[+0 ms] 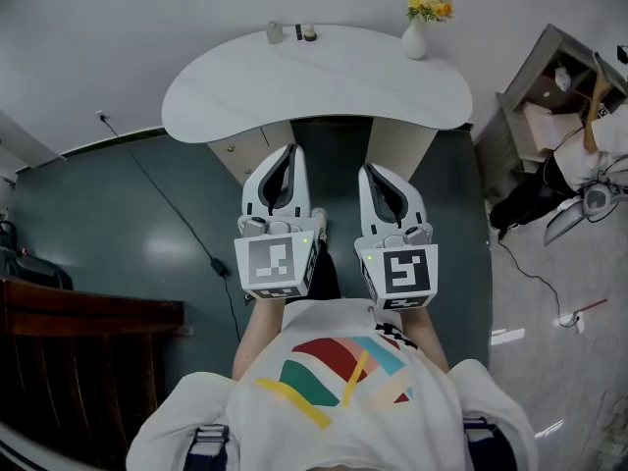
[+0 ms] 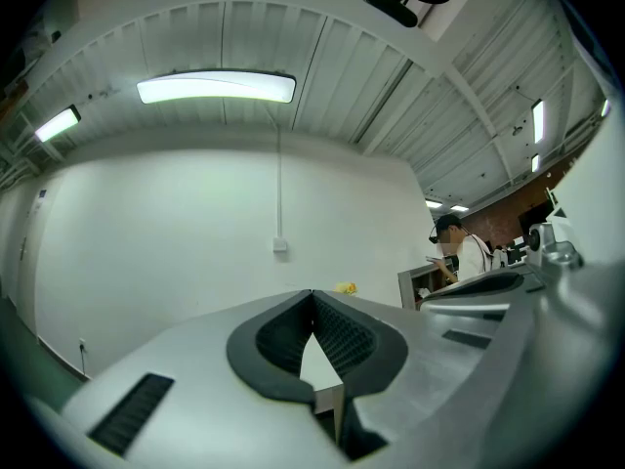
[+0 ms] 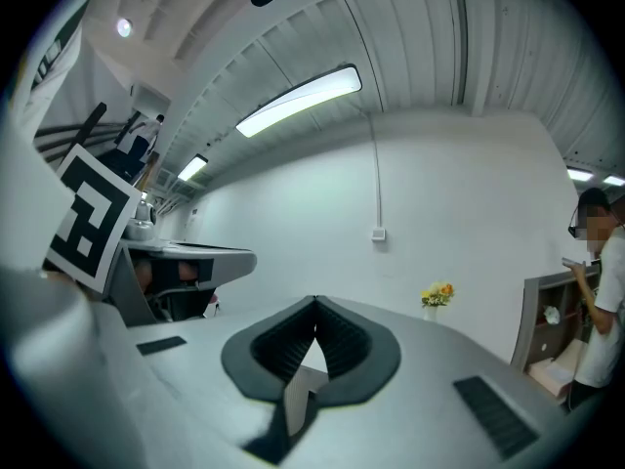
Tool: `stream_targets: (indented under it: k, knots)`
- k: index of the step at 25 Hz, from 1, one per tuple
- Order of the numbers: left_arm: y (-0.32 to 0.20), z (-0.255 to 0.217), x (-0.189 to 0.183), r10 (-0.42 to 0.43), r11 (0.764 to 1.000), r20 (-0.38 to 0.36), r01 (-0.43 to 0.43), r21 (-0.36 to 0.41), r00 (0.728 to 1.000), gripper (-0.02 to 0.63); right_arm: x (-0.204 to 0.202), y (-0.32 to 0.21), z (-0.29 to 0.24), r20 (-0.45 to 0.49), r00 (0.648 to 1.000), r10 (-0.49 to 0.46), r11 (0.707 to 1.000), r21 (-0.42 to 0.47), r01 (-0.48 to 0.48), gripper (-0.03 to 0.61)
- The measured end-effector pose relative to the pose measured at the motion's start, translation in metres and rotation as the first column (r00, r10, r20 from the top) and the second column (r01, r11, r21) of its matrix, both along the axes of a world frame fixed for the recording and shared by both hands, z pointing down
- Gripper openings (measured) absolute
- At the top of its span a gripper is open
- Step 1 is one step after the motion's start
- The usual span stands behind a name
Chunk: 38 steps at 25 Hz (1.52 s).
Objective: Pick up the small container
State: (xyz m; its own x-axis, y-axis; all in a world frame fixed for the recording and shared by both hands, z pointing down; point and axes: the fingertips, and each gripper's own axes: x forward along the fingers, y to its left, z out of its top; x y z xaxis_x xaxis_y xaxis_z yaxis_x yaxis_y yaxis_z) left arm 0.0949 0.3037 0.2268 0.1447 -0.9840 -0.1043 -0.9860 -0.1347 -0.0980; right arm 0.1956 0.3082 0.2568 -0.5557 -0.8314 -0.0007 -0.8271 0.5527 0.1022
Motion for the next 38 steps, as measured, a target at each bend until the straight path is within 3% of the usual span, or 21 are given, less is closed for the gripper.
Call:
stream_targets:
  k: [8, 14, 21, 29, 38]
  knots:
    - [-0.037, 0.013, -0.019, -0.023, 1.0, -0.02, 0.023, 0.016, 1.0, 0.018, -0.012, -0.033, -0.013, -0.039, 0.999, -0.009, 0.996, 0.093, 0.013, 0.011]
    - [-0.066, 0.002, -0.048, -0.073, 0.996, -0.048, 0.075, 0.044, 0.996, 0.018, -0.032, -0.066, -0.012, -0.065, 0.997, -0.031, 0.995, 0.089, 0.037, 0.011]
    - [-0.101, 0.02, -0.069, -0.094, 0.996, -0.041, 0.095, 0.001, 0.995, 0.018, -0.049, -0.101, 0.008, -0.051, 0.997, -0.054, 0.998, 0.027, 0.056, 0.011]
    - [-0.162, 0.037, -0.074, -0.062, 0.998, -0.054, 0.062, -0.005, 0.997, 0.018, -0.064, -0.154, 0.032, -0.072, 0.996, -0.057, 0.998, -0.02, 0.056, 0.012]
    - [-0.257, 0.028, -0.095, -0.044, 0.998, -0.018, 0.044, -0.037, 0.999, 0.018, -0.088, -0.26, 0.023, -0.067, 0.998, -0.015, 0.996, -0.092, 0.008, 0.012]
